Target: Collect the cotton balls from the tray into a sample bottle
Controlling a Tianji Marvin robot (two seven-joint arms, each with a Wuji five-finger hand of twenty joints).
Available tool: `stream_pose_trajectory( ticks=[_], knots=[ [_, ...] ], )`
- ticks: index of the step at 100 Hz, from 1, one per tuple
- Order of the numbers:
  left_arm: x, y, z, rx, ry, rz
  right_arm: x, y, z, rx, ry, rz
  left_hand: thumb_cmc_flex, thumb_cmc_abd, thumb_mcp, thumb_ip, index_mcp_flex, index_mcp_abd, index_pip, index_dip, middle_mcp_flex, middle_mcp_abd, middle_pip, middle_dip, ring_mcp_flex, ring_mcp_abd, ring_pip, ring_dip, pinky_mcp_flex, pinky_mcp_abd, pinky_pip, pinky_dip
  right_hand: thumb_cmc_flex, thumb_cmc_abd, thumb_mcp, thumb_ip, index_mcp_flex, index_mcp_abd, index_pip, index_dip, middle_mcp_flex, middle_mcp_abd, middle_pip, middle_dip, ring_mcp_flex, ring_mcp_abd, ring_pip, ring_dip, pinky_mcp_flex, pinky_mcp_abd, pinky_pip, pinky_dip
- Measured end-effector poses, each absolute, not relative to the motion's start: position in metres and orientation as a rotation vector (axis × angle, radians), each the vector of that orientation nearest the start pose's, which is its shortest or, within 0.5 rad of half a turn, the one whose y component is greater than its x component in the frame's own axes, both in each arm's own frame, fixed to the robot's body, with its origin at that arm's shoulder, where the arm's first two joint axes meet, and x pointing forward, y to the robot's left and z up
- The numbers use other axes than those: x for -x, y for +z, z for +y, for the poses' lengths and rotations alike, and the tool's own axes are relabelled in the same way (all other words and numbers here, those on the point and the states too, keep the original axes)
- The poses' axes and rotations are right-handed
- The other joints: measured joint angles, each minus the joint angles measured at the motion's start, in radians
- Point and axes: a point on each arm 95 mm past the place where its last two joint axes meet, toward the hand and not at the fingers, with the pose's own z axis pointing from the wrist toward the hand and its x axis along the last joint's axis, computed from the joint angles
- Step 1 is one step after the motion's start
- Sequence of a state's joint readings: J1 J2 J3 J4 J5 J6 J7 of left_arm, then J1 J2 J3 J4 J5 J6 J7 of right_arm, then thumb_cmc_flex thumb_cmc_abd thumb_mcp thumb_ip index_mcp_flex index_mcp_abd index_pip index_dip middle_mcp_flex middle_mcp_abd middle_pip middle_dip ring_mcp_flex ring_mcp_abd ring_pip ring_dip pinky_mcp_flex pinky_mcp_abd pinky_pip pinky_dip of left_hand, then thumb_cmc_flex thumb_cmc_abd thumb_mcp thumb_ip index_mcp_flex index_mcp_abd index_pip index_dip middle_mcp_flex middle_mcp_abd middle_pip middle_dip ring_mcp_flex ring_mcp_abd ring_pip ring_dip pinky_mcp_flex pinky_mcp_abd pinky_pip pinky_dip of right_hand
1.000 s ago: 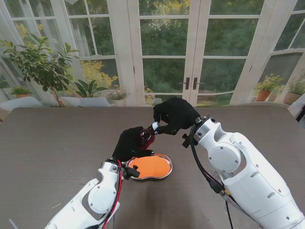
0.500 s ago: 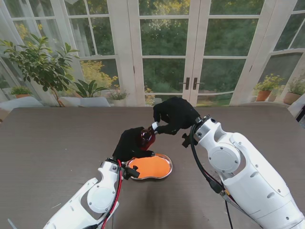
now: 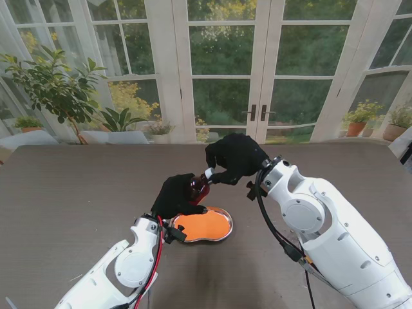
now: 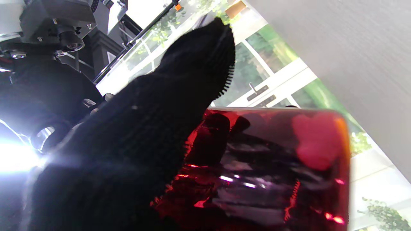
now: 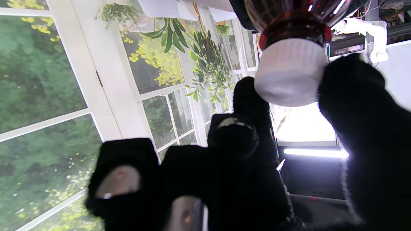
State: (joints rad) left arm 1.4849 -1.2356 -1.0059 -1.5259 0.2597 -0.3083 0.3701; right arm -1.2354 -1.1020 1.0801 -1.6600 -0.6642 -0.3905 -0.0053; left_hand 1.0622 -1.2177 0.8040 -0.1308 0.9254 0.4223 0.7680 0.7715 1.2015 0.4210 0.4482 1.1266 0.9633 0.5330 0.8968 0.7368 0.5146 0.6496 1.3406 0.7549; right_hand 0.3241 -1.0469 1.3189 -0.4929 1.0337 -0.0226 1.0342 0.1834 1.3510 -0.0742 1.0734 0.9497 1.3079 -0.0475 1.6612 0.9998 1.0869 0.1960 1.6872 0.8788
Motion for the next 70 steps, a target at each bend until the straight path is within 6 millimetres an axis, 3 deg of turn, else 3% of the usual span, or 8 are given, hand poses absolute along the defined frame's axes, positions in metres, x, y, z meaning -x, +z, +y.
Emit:
stream_pose_trajectory(
  ticks=[59,70],
  knots=[
    [-0.3943,-0.3074,-0.0932,1.613,-2.419,0.784,-0.4389,-0.1789,0.0893,-0.766,2.186,1.534,0.0,-0.001,0.005,0.0,0.008,0.0,0.008,0.007,0.005,0.0,0.003,0.0,0.001,0.0,0.0,0.0,0.001,0.002,-0.005,0.0,-0.003,0.013,0.0,0.0,0.0,0.0,0.0,0.01,0.0,0.0,-0.013,0.0,0.0,0.0,0.0,-0.001,-0.01,0.0,0.0,0.0],
    [-0.3943,-0.3076,-0.0933,1.615,-2.418,0.788,-0.4389,-0.1794,0.0894,-0.771,2.187,1.54,0.0,-0.001,0.005,0.0,0.01,-0.001,0.009,0.012,0.005,0.0,0.004,0.0,0.001,0.0,0.0,0.0,0.001,0.002,-0.007,0.0,-0.017,0.048,0.0,0.0,0.0,0.0,0.0,0.013,0.0,0.0,-0.022,0.0,0.0,0.0,0.0,-0.001,-0.011,0.0,0.0,0.0]
  ],
)
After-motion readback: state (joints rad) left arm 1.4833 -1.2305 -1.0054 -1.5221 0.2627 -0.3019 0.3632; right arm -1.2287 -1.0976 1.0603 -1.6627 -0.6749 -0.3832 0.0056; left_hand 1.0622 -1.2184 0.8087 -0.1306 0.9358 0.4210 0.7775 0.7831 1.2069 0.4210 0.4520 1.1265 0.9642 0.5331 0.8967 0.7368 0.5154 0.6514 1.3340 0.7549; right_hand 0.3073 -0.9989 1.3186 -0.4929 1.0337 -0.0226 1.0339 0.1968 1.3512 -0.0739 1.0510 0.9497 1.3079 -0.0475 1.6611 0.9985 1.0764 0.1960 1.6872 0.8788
